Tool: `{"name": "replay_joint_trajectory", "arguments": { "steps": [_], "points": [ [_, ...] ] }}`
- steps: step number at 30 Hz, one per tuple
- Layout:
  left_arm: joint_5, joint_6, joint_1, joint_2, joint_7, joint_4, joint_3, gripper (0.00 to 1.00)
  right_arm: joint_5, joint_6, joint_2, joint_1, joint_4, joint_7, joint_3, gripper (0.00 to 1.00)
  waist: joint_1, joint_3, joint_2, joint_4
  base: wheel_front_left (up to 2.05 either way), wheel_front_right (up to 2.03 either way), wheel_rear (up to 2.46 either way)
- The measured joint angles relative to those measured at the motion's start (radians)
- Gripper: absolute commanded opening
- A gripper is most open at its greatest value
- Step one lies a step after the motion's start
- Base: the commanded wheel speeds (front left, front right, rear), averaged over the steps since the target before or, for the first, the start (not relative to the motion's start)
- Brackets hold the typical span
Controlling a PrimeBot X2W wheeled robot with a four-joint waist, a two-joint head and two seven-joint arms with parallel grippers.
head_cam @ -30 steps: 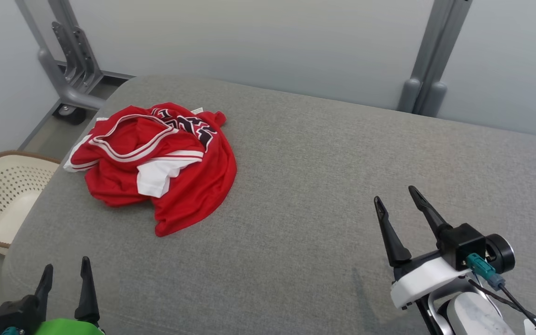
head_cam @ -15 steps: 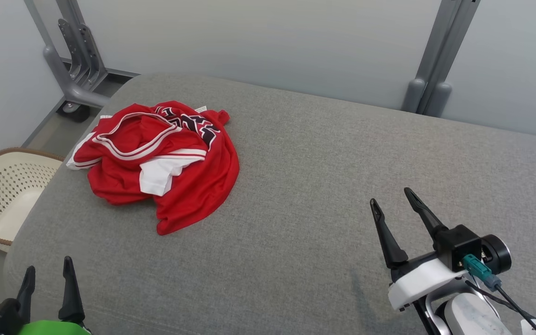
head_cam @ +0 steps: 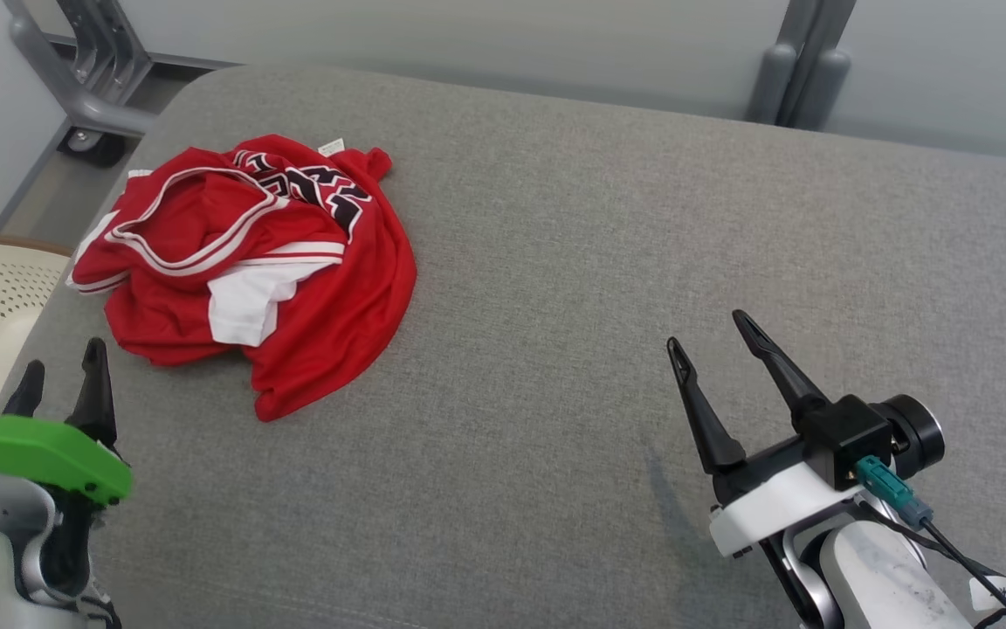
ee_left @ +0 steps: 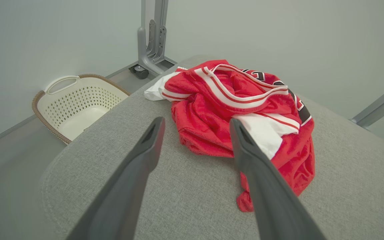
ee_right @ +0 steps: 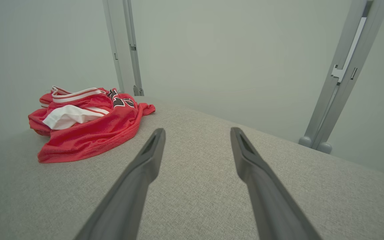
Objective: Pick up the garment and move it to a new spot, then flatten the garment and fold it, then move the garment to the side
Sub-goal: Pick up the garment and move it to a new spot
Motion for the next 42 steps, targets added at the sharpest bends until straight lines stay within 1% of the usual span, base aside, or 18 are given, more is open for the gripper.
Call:
{"name": "replay_joint_trajectory", "arguments": {
  "steps": [2,3,4,5,7,9,11,14,15,21,24,27,30,32,34,39,42],
  "points": [
    [-0.049,0.001,-0.055,-0.002,0.078,0.014,0.018,1.00,0.000,0.006,0.000,0.000,-0.001,0.000,0.005,1.00,0.0000,0.026,0.0000,-0.011,0.00,0.00,0.00],
    [-0.104,0.010,-0.086,-0.013,0.117,0.025,0.045,1.00,0.000,0.008,0.000,0.000,-0.001,0.000,0.008,1.00,0.0000,0.038,0.0000,-0.017,0.00,0.00,0.00],
    [-0.127,0.023,-0.111,-0.008,0.144,0.032,0.053,1.00,0.000,0.010,0.001,-0.001,-0.003,0.000,0.013,1.00,0.0001,0.052,0.0000,-0.023,0.00,0.00,0.00],
    [-0.114,0.035,-0.128,0.011,0.166,0.035,0.056,1.00,0.000,0.011,0.003,-0.002,-0.004,0.000,0.016,1.00,0.0001,0.064,0.0000,-0.030,0.00,0.00,0.00],
    [-0.128,0.059,-0.167,0.042,0.208,0.042,0.095,1.00,0.000,0.011,0.004,-0.007,-0.008,0.000,0.016,1.00,0.0001,0.091,0.0000,-0.043,0.00,0.00,0.00],
    [-0.139,0.084,-0.195,0.066,0.239,0.054,0.129,1.00,0.000,0.010,0.006,-0.022,-0.012,0.000,0.018,1.00,0.0001,0.117,0.0000,-0.058,0.00,0.00,0.00],
    [-0.198,0.114,-0.226,0.058,0.267,0.067,0.176,1.00,0.000,0.014,0.008,-0.042,-0.019,0.000,0.022,1.00,0.0001,0.143,0.0000,-0.074,0.00,0.00,0.00],
    [-0.224,0.142,-0.269,0.051,0.283,0.067,0.202,1.00,0.000,0.021,0.009,-0.078,-0.031,0.000,0.024,1.00,0.0001,0.184,0.0000,-0.098,0.00,0.00,0.00],
    [-0.224,0.142,-0.269,0.051,0.283,0.067,0.202,1.00,0.000,0.021,0.009,-0.078,-0.031,0.000,0.024,1.00,0.0001,0.184,0.0000,-0.098,0.00,0.00,0.00],
    [-0.214,0.155,-0.356,0.084,0.313,0.075,0.189,1.00,-0.012,0.022,-0.002,-0.158,-0.063,0.000,-0.009,1.00,0.0001,0.269,0.0000,-0.142,0.00,0.00,0.00],
    [-0.173,0.166,-0.374,0.086,0.325,0.117,0.164,1.00,-0.018,0.021,-0.009,-0.192,-0.066,-0.003,-0.024,1.00,0.0002,0.312,0.0000,-0.159,0.00,0.00,0.00],
    [-0.155,0.175,-0.372,0.091,0.341,0.172,0.156,1.00,-0.018,0.021,-0.007,-0.215,-0.066,-0.003,-0.026,1.00,0.0002,0.347,0.0000,-0.174,0.00,0.00,0.00],
    [-0.111,0.175,-0.368,0.114,0.344,0.204,0.144,1.00,-0.018,0.021,-0.004,-0.223,-0.063,-0.003,-0.028,1.00,0.0002,0.371,0.0000,-0.188,0.00,0.00,0.00],
    [-0.114,0.175,-0.370,0.121,0.343,0.211,0.153,1.00,-0.018,0.020,-0.004,-0.223,-0.059,-0.003,-0.032,1.00,0.0001,0.379,0.0000,-0.197,0.00,0.00,0.00],
    [-0.115,0.175,-0.376,0.120,0.340,0.219,0.153,0.00,-0.018,0.020,-0.004,-0.223,-0.055,-0.003,-0.037,1.00,0.0001,0.383,0.0000,-0.202,0.00,0.00,0.00],
    [-0.133,0.171,-0.421,0.117,0.310,0.207,0.151,0.00,-0.017,0.014,-0.001,-0.223,-0.040,-0.003,-0.039,1.00,0.0000,0.366,0.0000,-0.196,0.00,0.00,0.00],
    [-0.098,0.143,-0.431,0.142,0.278,0.172,0.112,0.00,-0.017,0.014,0.001,-0.223,-0.032,-0.003,-0.040,1.00,0.0000,0.352,0.0001,-0.192,0.00,0.00,0.00]
  ]
}}
